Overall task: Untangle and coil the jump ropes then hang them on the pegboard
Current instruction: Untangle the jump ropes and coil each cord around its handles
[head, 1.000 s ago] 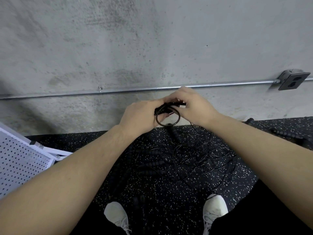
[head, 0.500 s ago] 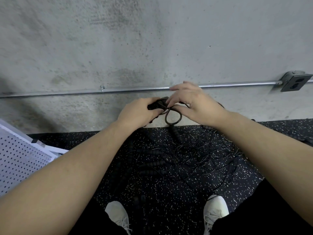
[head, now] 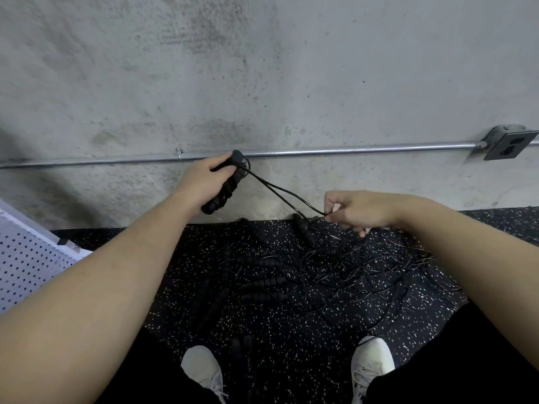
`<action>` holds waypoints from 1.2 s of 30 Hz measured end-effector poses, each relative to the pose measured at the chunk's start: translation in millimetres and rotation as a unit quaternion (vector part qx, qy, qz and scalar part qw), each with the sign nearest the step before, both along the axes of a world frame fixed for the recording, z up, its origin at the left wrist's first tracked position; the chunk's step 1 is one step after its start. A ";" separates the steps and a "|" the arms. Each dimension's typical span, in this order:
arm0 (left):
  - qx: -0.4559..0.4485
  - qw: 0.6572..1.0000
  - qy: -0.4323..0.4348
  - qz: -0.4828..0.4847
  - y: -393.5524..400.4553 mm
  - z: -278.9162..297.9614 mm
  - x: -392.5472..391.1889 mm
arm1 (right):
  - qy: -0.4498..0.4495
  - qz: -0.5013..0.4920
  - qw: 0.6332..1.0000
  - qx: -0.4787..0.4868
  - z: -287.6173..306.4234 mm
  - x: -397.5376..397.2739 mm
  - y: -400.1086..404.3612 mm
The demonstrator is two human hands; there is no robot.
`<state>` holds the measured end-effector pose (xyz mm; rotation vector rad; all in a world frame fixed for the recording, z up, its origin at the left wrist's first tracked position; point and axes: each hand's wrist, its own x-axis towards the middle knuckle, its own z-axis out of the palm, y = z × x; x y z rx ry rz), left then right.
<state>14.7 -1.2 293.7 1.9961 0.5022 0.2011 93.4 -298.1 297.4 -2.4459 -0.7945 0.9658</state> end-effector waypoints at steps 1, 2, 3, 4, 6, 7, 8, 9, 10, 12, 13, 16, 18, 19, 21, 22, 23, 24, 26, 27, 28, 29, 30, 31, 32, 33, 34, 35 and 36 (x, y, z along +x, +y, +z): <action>-0.006 1.000 0.000 -0.001 -0.2 0.6 -0.7 | 0.009 0.004 1.000 -0.004 -1.5 1.7 -3.0; -0.010 1.000 -0.001 -0.008 -2.3 1.1 -1.2 | 0.007 0.015 1.000 -0.009 -2.7 3.1 -4.8; -0.011 1.000 -0.002 -0.018 -4.9 1.6 -1.4 | 0.001 0.030 0.999 -0.015 -2.8 2.6 -5.5; 0.003 0.999 -0.003 -0.035 -8.4 2.2 -1.5 | -0.006 0.040 0.999 -0.014 -2.6 1.0 -4.7; 0.063 0.995 0.008 -0.078 -17.8 3.7 -1.3 | -0.014 0.034 0.999 0.015 -0.4 -2.9 -2.4; 0.083 0.992 0.011 -0.096 -23.3 3.8 -0.4 | -0.018 0.024 0.999 0.036 1.7 -4.6 -0.8; 0.095 0.989 0.012 -0.112 -28.2 3.5 0.5 | -0.022 0.013 0.998 0.056 3.7 -5.9 0.7; 0.098 0.987 0.013 -0.125 -32.5 2.7 1.5 | -0.020 0.000 0.997 0.078 5.5 -7.4 2.6; 0.096 0.986 0.015 -0.134 -36.2 1.9 2.4 | -0.007 -0.020 0.995 0.100 7.0 -8.0 4.8; 0.083 0.987 0.018 -0.139 -41.7 0.3 5.4 | 0.039 -0.064 0.988 0.138 11.9 -8.5 8.9; 0.082 0.987 0.021 -0.137 -43.8 0.0 7.0 | 0.072 -0.082 0.981 0.161 13.8 -8.7 11.1; 0.122 0.983 0.025 -0.136 -49.1 -1.4 11.3 | 0.147 -0.153 0.933 0.292 13.0 -12.4 22.5; 0.138 0.980 0.036 -0.137 -54.3 -2.1 12.4 | 0.136 -0.225 0.890 0.372 10.3 -13.5 31.9; 0.145 0.979 0.040 -0.137 -57.1 -2.4 13.0 | 0.113 -0.255 0.878 0.388 9.0 -13.5 36.4; 0.162 0.977 0.036 -0.135 -62.3 -3.4 13.4 | 0.000 -0.286 0.896 0.340 8.9 -11.6 41.6; 0.162 0.977 0.033 -0.136 -64.4 -3.4 13.2 | -0.064 -0.278 0.918 0.276 10.5 -10.3 42.8; 0.164 0.976 0.034 -0.138 -66.0 -4.1 13.6 | -0.105 -0.255 0.938 0.211 12.5 -10.8 44.6; 0.166 0.975 0.033 -0.142 -67.7 -4.6 14.2 | -0.119 -0.230 0.952 0.161 14.9 -13.6 46.7; 0.163 0.975 0.039 -0.147 -70.8 -5.4 15.1 | -0.117 -0.197 0.966 0.118 17.8 -22.5 52.0; 0.155 0.976 0.041 -0.146 -72.1 -5.5 15.2 | -0.137 -0.187 0.967 0.105 17.8 -25.2 54.3; 0.148 0.977 0.041 -0.148 -73.5 -5.0 15.1 | -0.175 -0.175 0.965 0.083 18.4 -26.5 56.0; 0.148 0.976 0.038 -0.156 -75.2 -4.2 14.6 | -0.218 -0.161 0.961 0.055 19.5 -27.0 57.0; 0.154 0.974 0.032 -0.165 -76.7 -4.0 14.0 | -0.249 -0.147 0.957 0.022 21.5 -26.2 56.5; 0.164 0.971 0.028 -0.171 -78.5 -3.2 12.4 | -0.261 -0.139 0.955 -0.004 23.7 -24.7 55.9; 0.173 0.969 0.023 -0.175 -79.4 -3.2 11.1 | -0.261 -0.138 0.955 -0.020 24.3 -22.1 55.1; 0.177 0.968 0.021 -0.175 -80.0 -3.3 9.8 | -0.255 -0.142 0.956 -0.024 23.5 -20.6 54.7; 0.173 0.970 0.015 -0.172 -80.2 -3.0 8.8 | -0.254 -0.144 0.956 -0.018 20.5 -18.8 54.2; 0.162 0.973 0.008 -0.166 -80.0 -3.1 8.9 | -0.262 -0.139 0.955 0.001 16.6 -17.7 53.9; 0.146 0.976 0.002 -0.159 -79.7 -2.3 8.9 | -0.269 -0.127 0.954 0.024 12.4 -15.9 53.5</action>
